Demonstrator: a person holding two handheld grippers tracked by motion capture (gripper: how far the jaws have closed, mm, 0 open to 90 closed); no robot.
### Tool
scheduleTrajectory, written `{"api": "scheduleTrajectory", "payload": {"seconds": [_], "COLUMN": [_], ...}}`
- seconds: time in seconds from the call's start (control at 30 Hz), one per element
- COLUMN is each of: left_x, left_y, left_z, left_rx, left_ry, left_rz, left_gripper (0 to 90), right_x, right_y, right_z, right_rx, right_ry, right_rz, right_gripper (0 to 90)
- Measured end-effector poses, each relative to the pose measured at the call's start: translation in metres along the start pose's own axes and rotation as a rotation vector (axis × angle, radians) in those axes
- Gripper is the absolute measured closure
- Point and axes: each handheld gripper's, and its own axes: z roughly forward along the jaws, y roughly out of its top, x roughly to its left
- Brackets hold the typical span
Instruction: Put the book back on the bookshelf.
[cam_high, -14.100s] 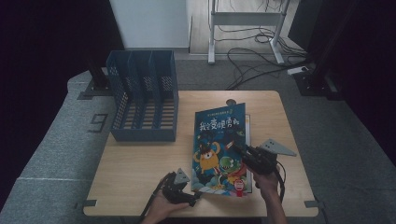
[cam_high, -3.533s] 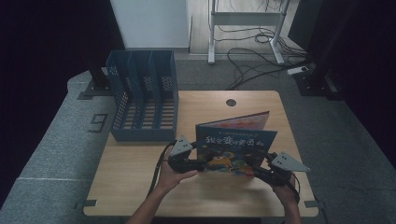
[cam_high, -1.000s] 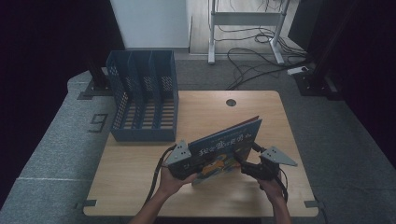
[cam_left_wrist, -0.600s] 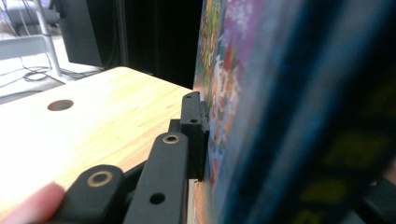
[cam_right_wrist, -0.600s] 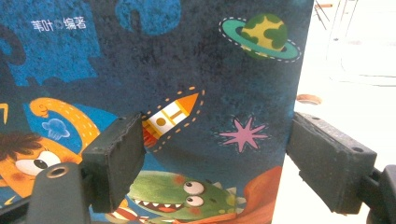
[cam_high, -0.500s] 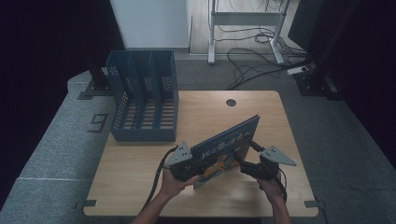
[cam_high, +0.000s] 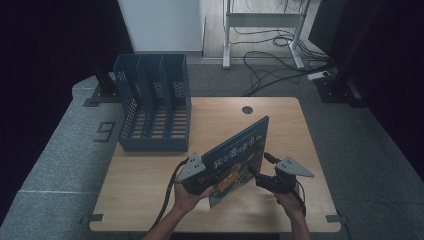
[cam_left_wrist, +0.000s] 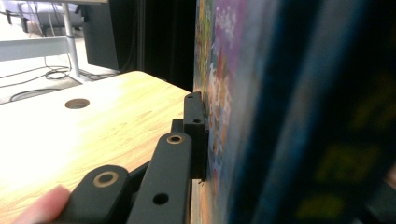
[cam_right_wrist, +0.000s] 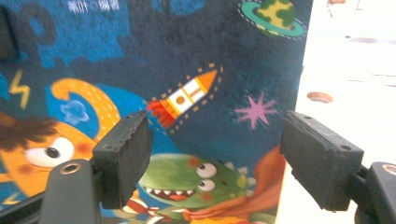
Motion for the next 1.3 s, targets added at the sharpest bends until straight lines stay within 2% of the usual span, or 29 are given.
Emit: {"api": "scheduleTrajectory", "payload": {"seconds": [0.33, 0.4, 0.47, 0.53, 0.67, 0.9, 0.97, 1.3], "left_x": [0.001, 0.001, 0.0, 0.0, -0.001, -0.004, -0.003, 0.005], "left_y": [0.0, 0.002, 0.005, 0.005, 0.004, 0.004, 0.002, 0.004], "left_z": [-0.003, -0.003, -0.003, -0.004, -0.004, -0.004, -0.006, -0.018], "left_rx": [-0.005, -0.02, -0.014, -0.013, -0.006, -0.019, -0.042, -0.082], "left_ry": [0.003, -0.001, 0.011, 0.01, 0.01, 0.019, 0.007, -0.014], "left_rz": [-0.017, -0.028, -0.025, -0.025, -0.02, -0.006, -0.022, -0.087], "left_gripper": [80.8, 77.1, 72.1, 72.5, 80.3, 81.8, 81.8, 82.1], "right_x": [-0.005, -0.005, -0.004, -0.003, -0.004, -0.005, -0.006, -0.009], "right_y": [-0.001, -0.001, -0.001, -0.002, -0.002, -0.002, -0.002, -0.002], "right_z": [-0.001, -0.001, 0.001, 0.001, 0.001, 0.0, -0.001, -0.004], "right_rx": [0.002, 0.007, 0.012, 0.012, 0.015, 0.017, 0.015, -0.002], "right_ry": [-0.023, -0.021, -0.019, -0.016, -0.016, -0.021, -0.023, -0.028], "right_rz": [0.034, 0.036, 0.029, 0.029, 0.031, 0.029, 0.032, 0.039], "right_gripper": [23.1, 23.2, 23.1, 23.3, 23.9, 24.3, 24.4, 24.9]}}
